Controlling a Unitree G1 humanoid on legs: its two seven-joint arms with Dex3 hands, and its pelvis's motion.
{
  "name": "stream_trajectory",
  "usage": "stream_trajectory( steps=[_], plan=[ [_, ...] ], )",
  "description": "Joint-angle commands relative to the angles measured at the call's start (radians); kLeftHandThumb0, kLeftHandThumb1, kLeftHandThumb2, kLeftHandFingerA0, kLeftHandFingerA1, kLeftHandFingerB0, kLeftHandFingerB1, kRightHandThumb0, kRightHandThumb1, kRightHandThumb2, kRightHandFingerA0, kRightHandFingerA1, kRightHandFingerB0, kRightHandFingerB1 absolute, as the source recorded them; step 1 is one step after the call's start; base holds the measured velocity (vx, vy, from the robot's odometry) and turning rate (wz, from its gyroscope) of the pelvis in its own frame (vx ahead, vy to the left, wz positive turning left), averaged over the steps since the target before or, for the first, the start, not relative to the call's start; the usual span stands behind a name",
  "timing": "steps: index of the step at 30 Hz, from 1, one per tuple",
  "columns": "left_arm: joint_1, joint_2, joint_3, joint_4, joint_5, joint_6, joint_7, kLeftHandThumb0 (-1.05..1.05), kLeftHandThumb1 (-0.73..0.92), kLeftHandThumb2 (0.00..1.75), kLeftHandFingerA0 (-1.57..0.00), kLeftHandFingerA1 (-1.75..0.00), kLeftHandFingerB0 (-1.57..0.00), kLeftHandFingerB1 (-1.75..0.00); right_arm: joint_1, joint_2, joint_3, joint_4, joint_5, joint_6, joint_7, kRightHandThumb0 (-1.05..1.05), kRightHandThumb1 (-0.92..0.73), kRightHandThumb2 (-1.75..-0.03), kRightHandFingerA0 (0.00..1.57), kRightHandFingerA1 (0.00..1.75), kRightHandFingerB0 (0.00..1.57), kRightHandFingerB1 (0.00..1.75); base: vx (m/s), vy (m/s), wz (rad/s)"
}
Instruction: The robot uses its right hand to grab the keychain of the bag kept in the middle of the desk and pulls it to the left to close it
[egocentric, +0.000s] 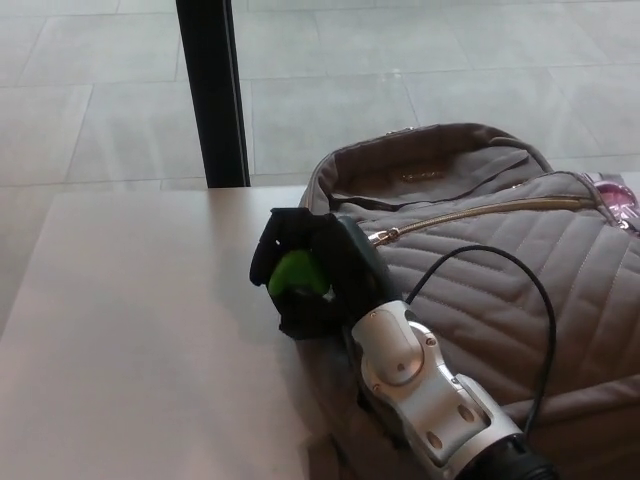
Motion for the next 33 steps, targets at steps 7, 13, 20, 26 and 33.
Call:
stream_trajectory(
  steps=[7, 13, 20, 26, 33],
  plan=[
    [0.015, 0.009, 0.004, -0.001, -0.003, -0.001, -0.028, -1.05, 0.90, 0.87, -0.79, -1.13, -0.28, -1.17, 0.066, 0.225, 0.179, 0.069, 0.017, -0.050, 0.076, -0.29, -0.42, -1.37, 0.97, 1.75, 0.84, 1.65, 0.00, 0.000, 0.00],
    [0.006, 0.005, -0.002, 0.000, 0.003, 0.004, -0.012, -1.05, 0.90, 0.88, -0.80, -1.14, -0.30, -1.18, 0.136, 0.275, 0.328, 0.051, 0.040, -0.103, 0.137, -0.32, -0.47, -1.36, 1.03, 1.75, 0.83, 1.61, 0.00, 0.000, 0.00],
    [0.004, 0.006, -0.004, 0.004, 0.006, 0.011, -0.006, -1.05, 0.90, 0.90, -0.81, -1.14, -0.30, -1.23, 0.144, 0.188, 0.368, 0.013, 0.059, -0.136, 0.191, -0.30, -0.47, -1.40, 0.98, 1.74, 0.86, 1.60, 0.00, 0.000, 0.00],
    [0.029, 0.009, 0.003, -0.007, -0.002, 0.002, -0.021, -1.05, 0.92, 0.91, -0.81, -1.14, -0.30, -1.22, 0.088, 0.004, 0.372, -0.069, -0.072, -0.068, 0.127, -0.32, -0.75, -0.70, 0.45, 1.24, 0.31, 0.67, 0.00, 0.000, 0.00],
    [0.018, 0.002, -0.014, 0.010, 0.019, 0.017, 0.015, -1.05, 0.92, 0.89, -0.86, -1.09, -0.35, -1.15, -0.024, -0.215, 0.433, -0.192, -0.366, 0.160, 0.108, -0.93, -0.45, -0.80, 0.00, 0.00, 0.00, 0.02, 0.00, 0.000, 0.01]
  ],
)
